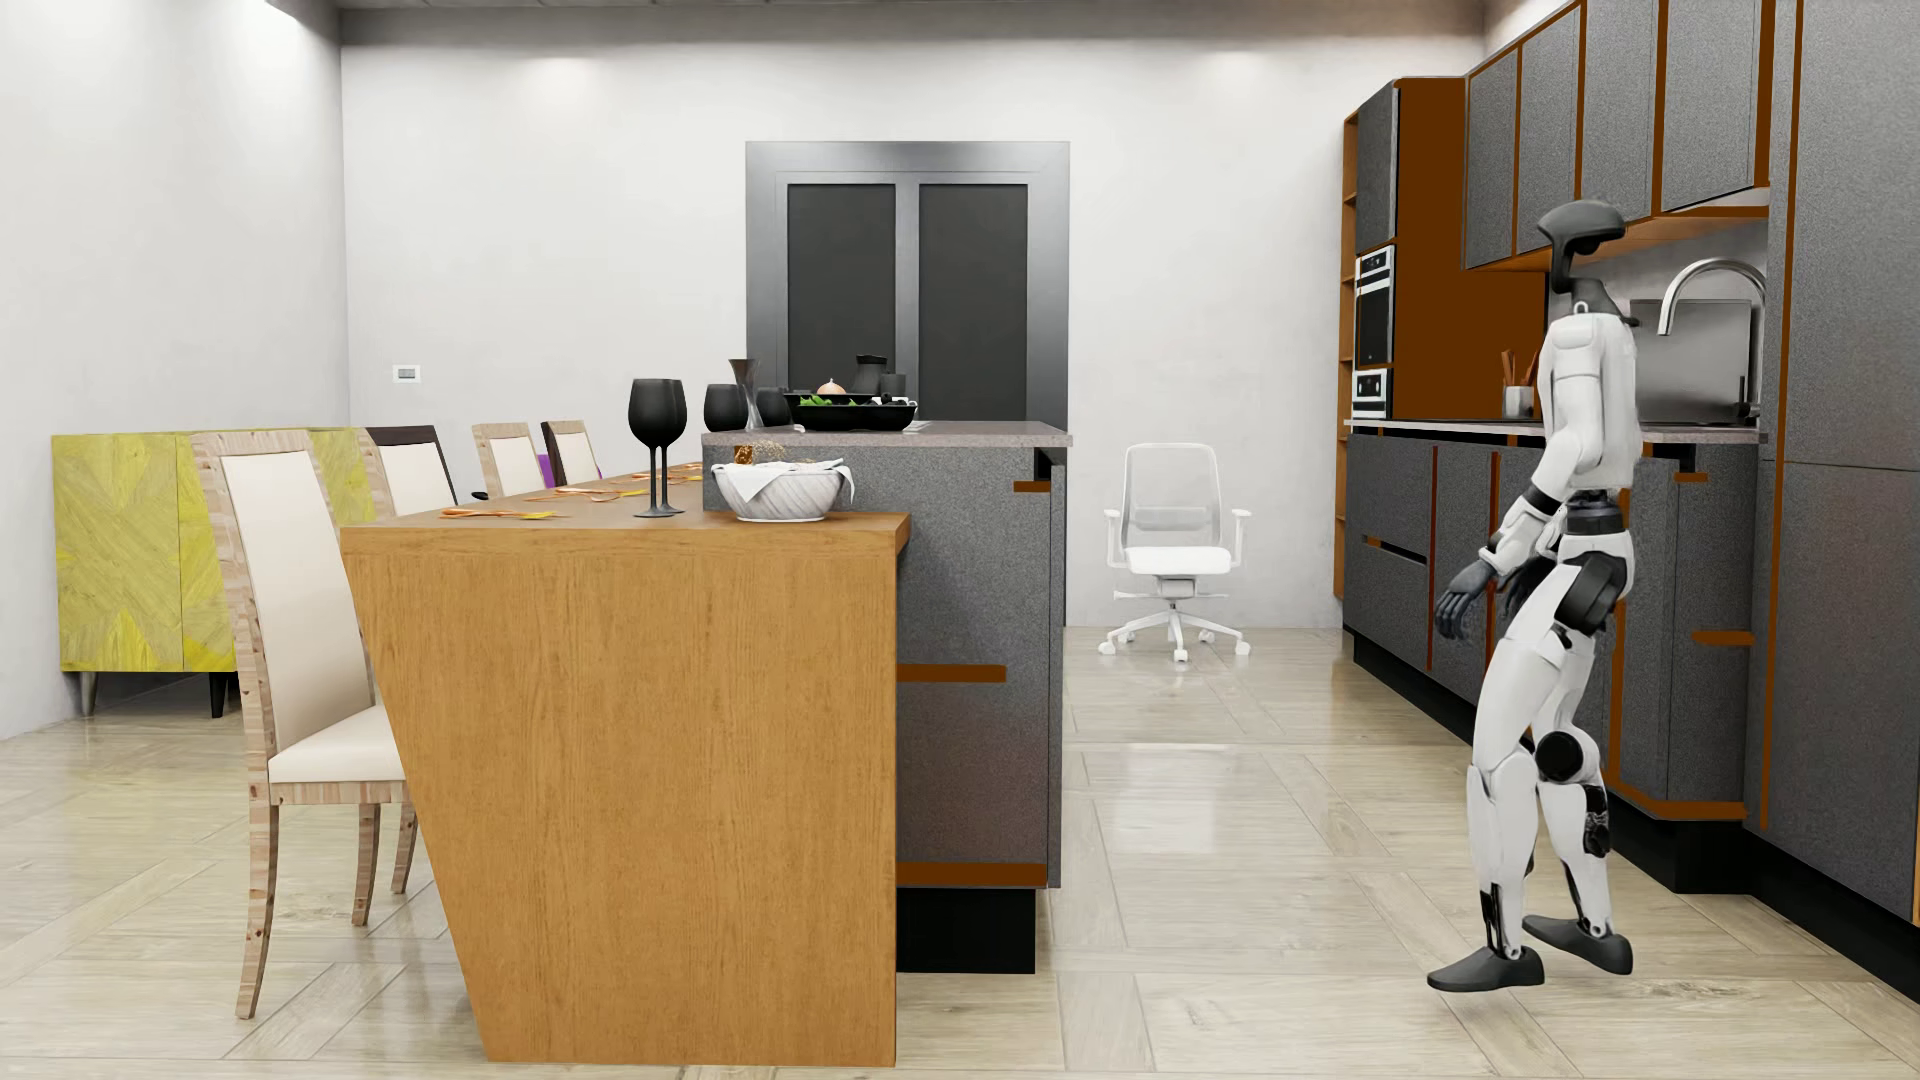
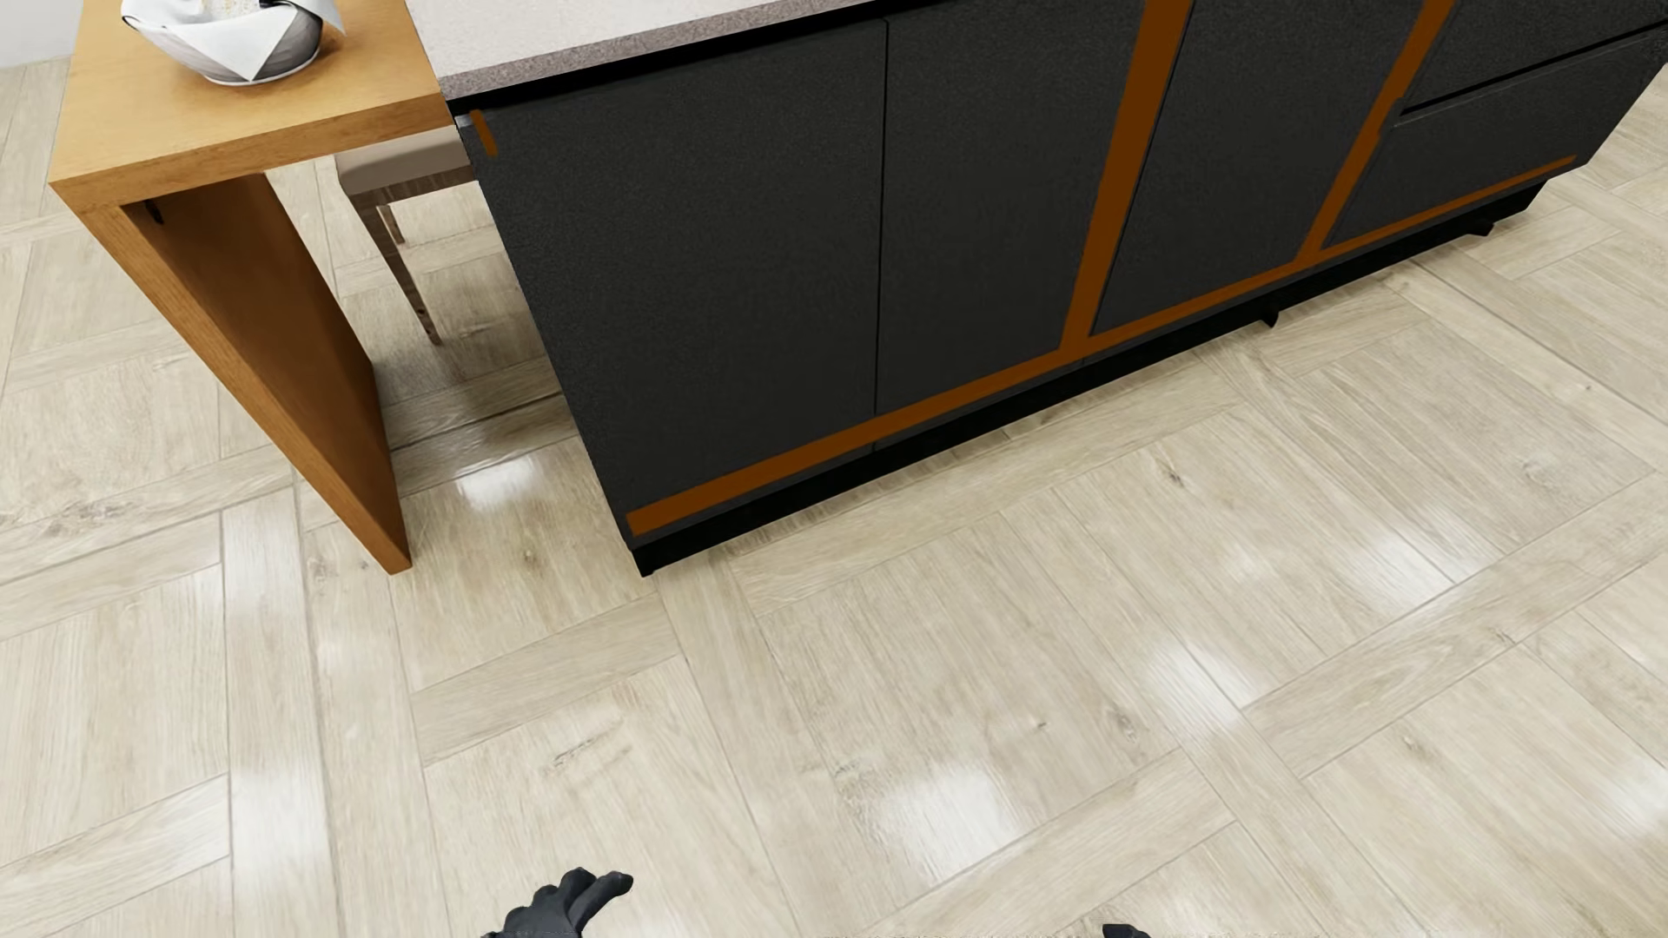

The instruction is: Move towards the white officechair

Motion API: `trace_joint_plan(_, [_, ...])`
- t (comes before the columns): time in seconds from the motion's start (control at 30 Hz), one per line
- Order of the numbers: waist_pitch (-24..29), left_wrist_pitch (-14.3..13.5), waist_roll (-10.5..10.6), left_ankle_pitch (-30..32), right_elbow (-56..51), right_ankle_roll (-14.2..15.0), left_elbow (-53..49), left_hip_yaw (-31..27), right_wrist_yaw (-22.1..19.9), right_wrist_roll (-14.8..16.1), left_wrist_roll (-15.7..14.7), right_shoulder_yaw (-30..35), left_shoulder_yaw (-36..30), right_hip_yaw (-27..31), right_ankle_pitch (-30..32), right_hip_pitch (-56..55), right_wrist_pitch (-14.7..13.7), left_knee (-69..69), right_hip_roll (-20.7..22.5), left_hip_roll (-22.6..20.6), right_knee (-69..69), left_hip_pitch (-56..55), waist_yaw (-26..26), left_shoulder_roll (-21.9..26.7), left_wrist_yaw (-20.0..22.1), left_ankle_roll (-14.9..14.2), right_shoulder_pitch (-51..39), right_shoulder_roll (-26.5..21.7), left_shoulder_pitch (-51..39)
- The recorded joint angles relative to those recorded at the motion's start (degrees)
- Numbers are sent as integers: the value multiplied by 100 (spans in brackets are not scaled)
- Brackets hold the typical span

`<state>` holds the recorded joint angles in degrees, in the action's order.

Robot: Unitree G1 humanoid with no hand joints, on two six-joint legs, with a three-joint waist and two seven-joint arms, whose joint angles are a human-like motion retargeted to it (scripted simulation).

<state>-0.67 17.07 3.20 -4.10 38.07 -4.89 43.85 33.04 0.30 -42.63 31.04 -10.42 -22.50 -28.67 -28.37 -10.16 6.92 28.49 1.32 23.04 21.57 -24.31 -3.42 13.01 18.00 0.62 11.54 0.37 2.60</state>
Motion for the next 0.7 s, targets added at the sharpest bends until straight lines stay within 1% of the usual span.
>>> trace_joint_plan(0.07, [-26,-63,-52,78,-191,-27,-130,21,-153,132,-88,-20,76,51,-13,-5,31,-71,76,45,-80,12,-35,-31,447,-136,253,3,-90])
trace_joint_plan(0.1, [-43,-97,-82,134,-259,-30,-217,45,-226,178,-190,-17,126,90,-12,-16,77,-124,116,69,-121,26,-58,-84,613,-221,393,-2,-166])
trace_joint_plan(0.13, [-62,-127,-114,182,-285,-33,-260,77,-297,218,-360,-36,169,148,-20,-39,48,-177,157,99,-143,46,-85,-155,602,-308,602,-21,-295])
trace_joint_plan(0.17, [-79,-125,-149,225,-278,-37,-327,101,-334,246,-551,-50,197,227,-41,-74,66,-195,204,149,-145,54,-110,-213,370,-391,750,-21,-414])
trace_joint_plan(0.2, [-93,-79,-183,280,-248,-43,-419,109,-354,263,-694,-62,180,327,-75,-118,86,-156,262,225,-133,37,-131,-234,-25,-466,867,-10,-542])
trace_joint_plan(0.23, [-101,-28,-216,384,-207,-92,-533,-5,-383,275,-732,-81,107,457,-113,-164,71,-49,331,302,-112,-39,-137,-212,-451,-352,967,3,-675])
trace_joint_plan(0.27, [-100,-17,-251,450,-174,-183,-648,-284,-457,304,-674,-129,2,615,-145,-202,6,163,412,350,-90,-178,-122,-169,-795,69,1058,23,-794])
trace_joint_plan(0.3, [-88,-44,-288,382,-160,-262,-733,-792,-587,377,-563,-216,-100,793,-176,-229,-96,555,489,318,-64,-456,-80,-127,-1008,592,1141,58,-885])
trace_joint_plan(0.33, [-71,-81,-328,185,-157,-318,-769,-1444,-750,489,-436,-322,-185,980,-210,-242,-205,1156,554,127,-41,-803,-18,-99,-1112,850,1203,94,-938])
trace_joint_plan(0.37, [-51,-97,-369,-51,-168,-367,-762,-2213,-903,600,-316,-403,-238,1174,-247,-245,-304,1911,598,-305,-17,-1213,52,-87,-1156,703,1226,101,-943])
trace_joint_plan(0.4, [-35,-86,-401,-234,-187,-432,-734,-2854,-1009,675,-223,-419,-243,1367,-281,-243,-394,2656,641,-856,11,-1589,114,-79,-1176,345,1198,58,-886])
trace_joint_plan(0.43, [-27,-63,-423,-319,-217,-533,-705,-3253,-1062,703,-173,-366,-192,1562,-284,-212,-479,3256,688,-1448,-6,-1923,164,-81,-1177,-5,1110,-46,-757])
trace_joint_plan(0.47, [-21,-42,-433,-422,-256,-613,-679,-3441,-1072,690,-167,-248,-96,1750,-304,-163,-558,3655,755,-2008,-28,-2228,204,-75,-1158,-229,967,-189,-562])
trace_joint_plan(0.53, [-5,-18,-427,-433,-385,-715,-580,-3030,-1048,585,-247,106,134,2146,-346,0,-693,3639,917,-2501,-117,-2744,287,-58,-1098,-618,531,-538,-45])
trace_joint_plan(0.57, [10,19,-417,-453,-438,-769,-519,-2819,-1077,520,-283,353,241,2376,-403,92,-749,3295,1030,-2687,-130,-2968,348,-28,-1105,-752,227,-674,273])
trace_joint_plan(0.6, [30,80,-409,-447,-528,-830,-421,-2734,-1052,478,-296,565,330,2637,-484,204,-860,2751,1142,-2904,-122,-3143,421,9,-1166,-854,-50,-848,606])
trace_joint_plan(0.63, [53,262,-406,-416,-609,-892,-313,-2850,-1041,415,-234,821,385,2896,-542,342,-920,2034,1247,-3149,-86,-3226,506,-4,-1309,-1003,-346,-956,868])
trace_joint_plan(0.67, [77,408,-411,-416,-750,-925,-215,-3114,-993,325,-108,1077,423,3121,-560,508,-955,1200,1319,-3350,-42,-3181,605,41,-1519,-1106,-543,-1013,1163])
trace_joint_plan(0.7, [103,534,-428,-257,-900,-931,-131,-3357,-902,261,86,1328,441,3279,-427,684,-945,571,1326,-3455,9,-3067,713,54,-1755,-1109,-689,-1045,1421])
